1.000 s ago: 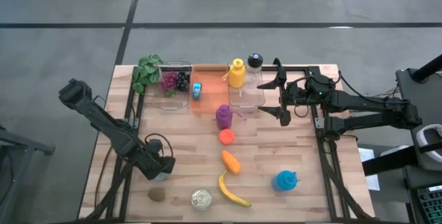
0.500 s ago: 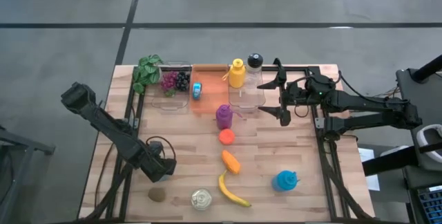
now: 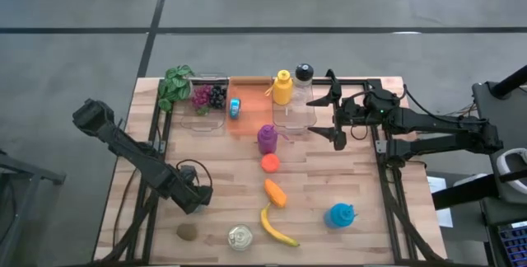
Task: Pick & Place Food Item
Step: Put the blue tuna can into the orange bin
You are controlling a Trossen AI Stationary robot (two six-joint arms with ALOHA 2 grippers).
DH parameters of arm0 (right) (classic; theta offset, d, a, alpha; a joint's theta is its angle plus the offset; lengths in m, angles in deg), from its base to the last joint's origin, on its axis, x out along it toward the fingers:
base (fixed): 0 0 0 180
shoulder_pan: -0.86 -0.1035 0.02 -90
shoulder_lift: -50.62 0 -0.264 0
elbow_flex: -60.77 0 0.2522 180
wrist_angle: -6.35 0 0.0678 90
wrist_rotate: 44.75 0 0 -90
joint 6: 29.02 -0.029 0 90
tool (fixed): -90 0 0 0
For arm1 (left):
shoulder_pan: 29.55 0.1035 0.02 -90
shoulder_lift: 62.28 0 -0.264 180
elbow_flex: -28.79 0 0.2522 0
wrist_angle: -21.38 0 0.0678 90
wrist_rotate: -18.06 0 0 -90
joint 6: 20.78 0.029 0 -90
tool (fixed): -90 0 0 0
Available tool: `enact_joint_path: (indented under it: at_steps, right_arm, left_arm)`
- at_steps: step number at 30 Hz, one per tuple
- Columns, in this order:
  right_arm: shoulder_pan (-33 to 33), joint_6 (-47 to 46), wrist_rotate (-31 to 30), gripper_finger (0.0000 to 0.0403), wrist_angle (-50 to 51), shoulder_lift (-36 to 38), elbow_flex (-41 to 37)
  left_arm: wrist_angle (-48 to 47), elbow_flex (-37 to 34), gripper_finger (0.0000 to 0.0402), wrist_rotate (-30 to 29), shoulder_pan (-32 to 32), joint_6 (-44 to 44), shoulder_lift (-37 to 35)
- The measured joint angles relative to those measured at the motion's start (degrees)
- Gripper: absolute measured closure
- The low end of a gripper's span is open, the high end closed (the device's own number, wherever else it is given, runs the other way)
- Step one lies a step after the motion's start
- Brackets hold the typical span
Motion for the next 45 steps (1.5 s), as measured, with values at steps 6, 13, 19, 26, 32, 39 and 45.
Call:
enact_joint_path:
  at_steps: [6, 13, 19, 26, 32, 39, 45]
  right_arm:
    - [0.0, 0.05, 0.0, 0.0044, -0.02, -0.02, 0.0]
    - [0.0, 0.05, 0.0, 0.0044, -0.02, -0.02, 0.0]
    - [0.0, 0.05, 0.0, 0.0044, 0.0, -0.02, 0.0]
    - [0.0, 0.02, 0.0, 0.0044, 0.0, -0.04, 0.0]
    - [-0.02, -0.11, 0.0, 0.0044, 0.0, -0.04, 0.0]
    - [-0.02, -0.13, 0.0, 0.0044, 0.0, -0.04, 0.0]
    - [0.0, -0.07, -0.01, 0.0044, -0.02, -0.04, 0.0]
  left_arm:
    - [0.48, -0.04, 0.0293, -0.15, 1.45, 1.32, 0.04]
    - [2.67, -0.09, 0.0293, -0.21, 4.61, 4.2, 0.08]
    - [4.16, -0.11, 0.0293, -0.23, 7.73, 8.22, 0.1]
    - [5.74, -0.17, 0.0293, -0.57, 11.99, 14.28, 0.15]
    - [6.24, -0.22, 0.0293, -2.55, 15.15, 19.46, 0.15]
    - [6.52, -0.28, 0.0293, -4.57, 18.98, 25.42, 0.15]
    - [8.12, -0.28, 0.0293, -5.9, 22.61, 30.99, 0.15]
